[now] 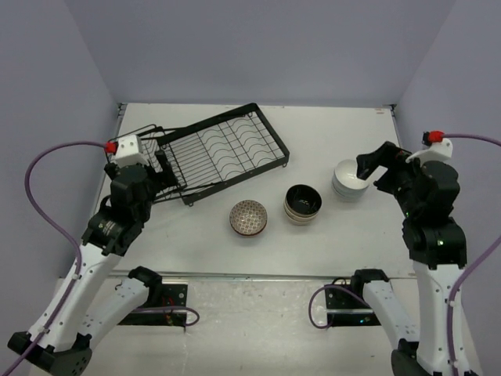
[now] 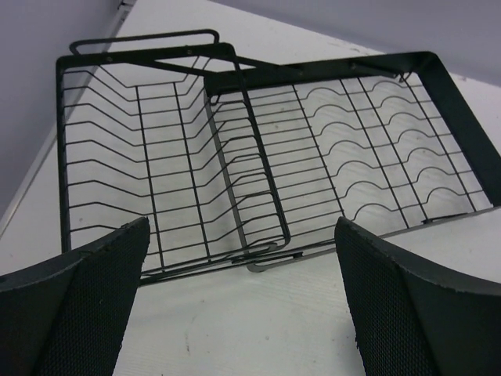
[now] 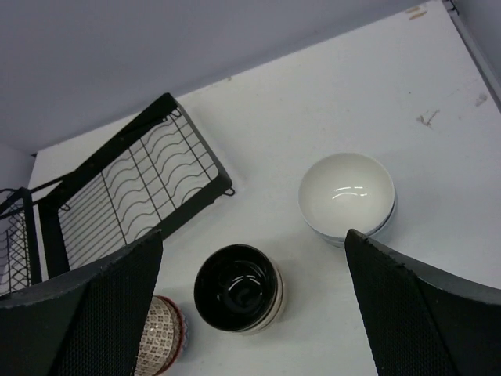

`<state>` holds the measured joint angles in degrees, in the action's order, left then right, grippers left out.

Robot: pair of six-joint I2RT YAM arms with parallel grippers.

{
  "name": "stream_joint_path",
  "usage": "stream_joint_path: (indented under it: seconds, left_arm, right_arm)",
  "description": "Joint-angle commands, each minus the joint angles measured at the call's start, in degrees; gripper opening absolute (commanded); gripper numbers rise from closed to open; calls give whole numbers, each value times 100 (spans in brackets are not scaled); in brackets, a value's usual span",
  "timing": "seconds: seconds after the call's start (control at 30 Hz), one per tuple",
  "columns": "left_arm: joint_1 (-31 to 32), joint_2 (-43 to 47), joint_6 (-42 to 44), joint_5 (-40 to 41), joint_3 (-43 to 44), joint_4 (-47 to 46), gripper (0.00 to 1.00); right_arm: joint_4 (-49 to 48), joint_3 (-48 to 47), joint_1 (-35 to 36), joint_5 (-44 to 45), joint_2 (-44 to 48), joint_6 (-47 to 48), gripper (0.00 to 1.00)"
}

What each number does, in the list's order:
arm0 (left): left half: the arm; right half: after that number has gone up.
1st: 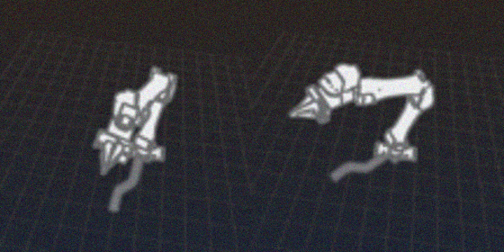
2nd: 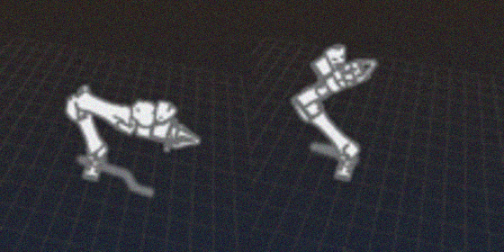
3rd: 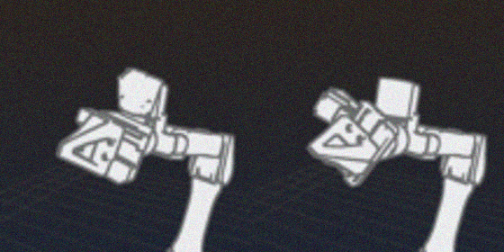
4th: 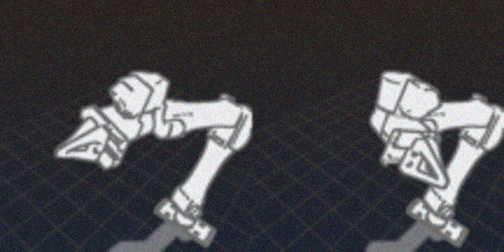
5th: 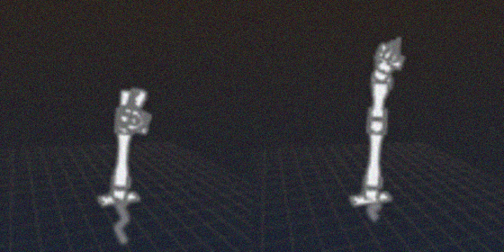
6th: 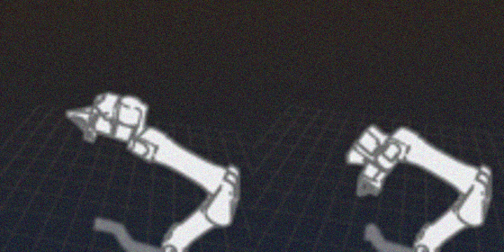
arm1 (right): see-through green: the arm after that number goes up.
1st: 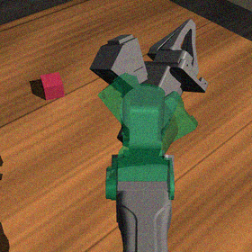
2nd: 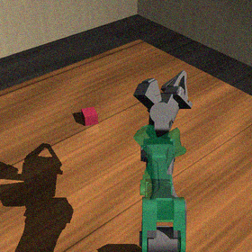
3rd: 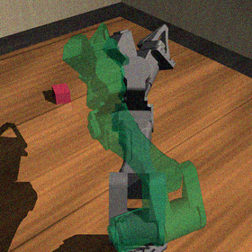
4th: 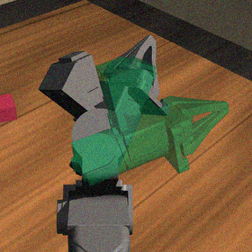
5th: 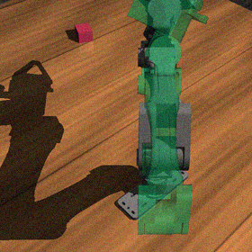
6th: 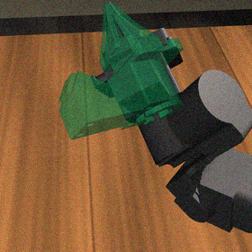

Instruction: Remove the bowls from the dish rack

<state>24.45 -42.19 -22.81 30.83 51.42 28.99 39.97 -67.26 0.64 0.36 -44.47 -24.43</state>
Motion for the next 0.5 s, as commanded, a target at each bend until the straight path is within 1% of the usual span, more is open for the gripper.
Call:
stream_joint_path:
  seconds: [0.0,0.1,0.17,0.2,0.23,0.27,0.3,0.37,0.47]
  left_arm:
    - [-168,132,-49,256,544,281,100]
    - [-168,510,197,818,834,633,100]
    - [-160,746,312,1239,1010,1010,100]
    - [-160,826,321,1311,1115,1308,100]
    - [-160,897,347,1346,1151,1441,100]
    - [-160,1054,356,1408,1186,1547,100]
    - [-160,1151,347,1426,1221,1731,100]
    - [-160,1440,470,1321,1204,1794,100]
    - [-160,1818,681,1136,1116,1855,100]
  right_arm:
    - [669,-313,67,-10,227,201,99]
    - [1030,-410,67,-10,587,298,99]
    - [1110,-367,94,-53,876,481,99]
    - [1092,-323,111,-219,983,639,99]
    - [1058,-253,146,-438,1097,806,99]
    - [961,-95,199,-458,1350,1095,99]
    - [900,-24,208,-406,1484,1167,99]
    - [768,195,234,-56,1730,1186,99]
    - [540,520,261,-193,2169,1194,99]
